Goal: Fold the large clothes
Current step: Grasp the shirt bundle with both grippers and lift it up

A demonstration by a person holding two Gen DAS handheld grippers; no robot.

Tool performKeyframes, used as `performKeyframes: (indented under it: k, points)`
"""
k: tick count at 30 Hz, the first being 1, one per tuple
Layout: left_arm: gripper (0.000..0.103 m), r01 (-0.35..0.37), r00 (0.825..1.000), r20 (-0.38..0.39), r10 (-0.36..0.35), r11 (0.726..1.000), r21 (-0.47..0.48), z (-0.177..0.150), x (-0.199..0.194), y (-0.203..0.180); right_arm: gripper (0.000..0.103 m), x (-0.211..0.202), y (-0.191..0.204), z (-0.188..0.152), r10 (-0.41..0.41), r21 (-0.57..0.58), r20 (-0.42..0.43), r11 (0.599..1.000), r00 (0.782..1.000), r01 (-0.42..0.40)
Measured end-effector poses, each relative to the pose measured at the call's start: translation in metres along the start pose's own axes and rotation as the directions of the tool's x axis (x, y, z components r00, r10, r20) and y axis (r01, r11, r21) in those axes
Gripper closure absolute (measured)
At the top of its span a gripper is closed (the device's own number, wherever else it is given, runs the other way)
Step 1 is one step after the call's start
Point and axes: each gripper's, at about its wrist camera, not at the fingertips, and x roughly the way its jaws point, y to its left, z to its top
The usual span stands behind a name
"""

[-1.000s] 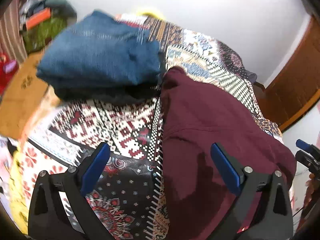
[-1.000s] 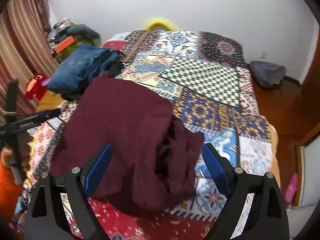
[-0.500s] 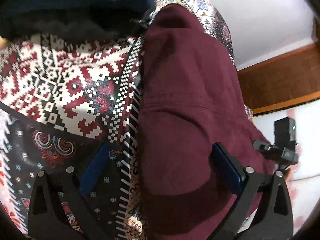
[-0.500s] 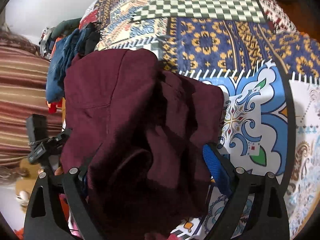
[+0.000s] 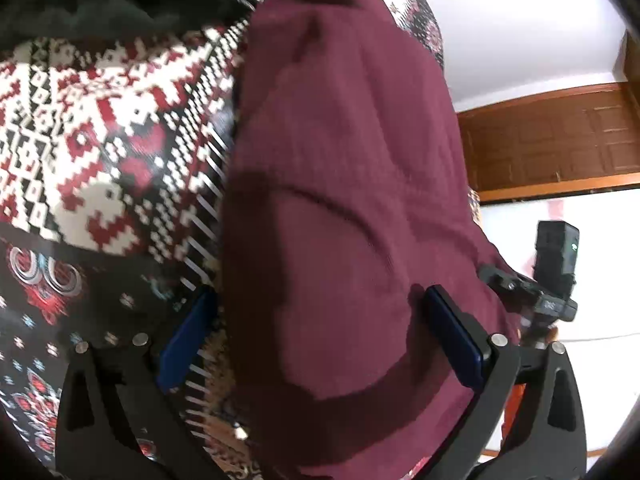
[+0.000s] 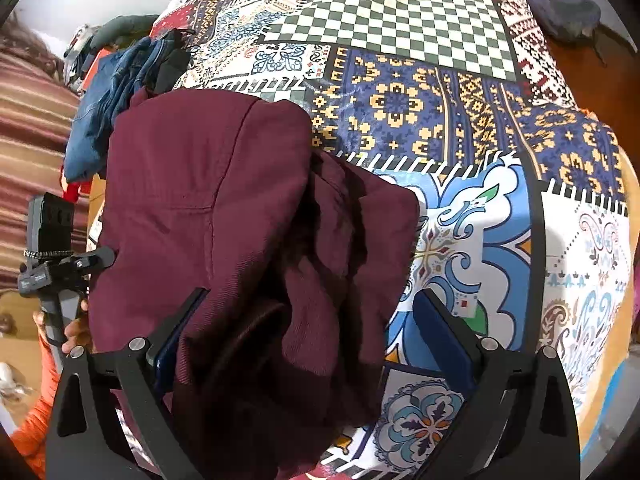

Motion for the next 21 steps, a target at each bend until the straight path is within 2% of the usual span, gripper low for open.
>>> performKeyframes:
  k: [5,14,15,17,21]
  points:
    - [0.0,0.017,1.0,-0.003,-0.017,1.0,-0.005,0.003,0.01,-0.004,0.0,0.019,-0.028,0.011,0.147,0.112,-0.036,0.983,0.988,-0.143]
    - [0.0,0.003,1.0,-0.01,-0.003,1.0,0.005,0.021,0.033,-0.027,0.0,0.03,-0.022,0.019,0.159,0.126,-0.022,0.98,0.987,-0.155]
    - [0.002,0.007,1.0,-0.006,-0.007,1.0,0.007,0.021,0.034,-0.028,0.003,0.026,-0.022,0.016,0.168,0.123,-0.013,0.979,0.986,-0.165]
    - [0.009,-0.004,1.0,0.009,0.004,1.0,0.007,0.014,0.03,-0.027,0.019,0.023,-0.019,0.013,0.187,0.122,0.014,0.975,0.982,-0.187]
    - [0.021,-0.02,0.999,0.044,0.019,1.0,0.007,0.007,0.024,-0.031,0.037,0.015,-0.011,0.011,0.175,0.117,0.024,0.977,0.984,-0.176]
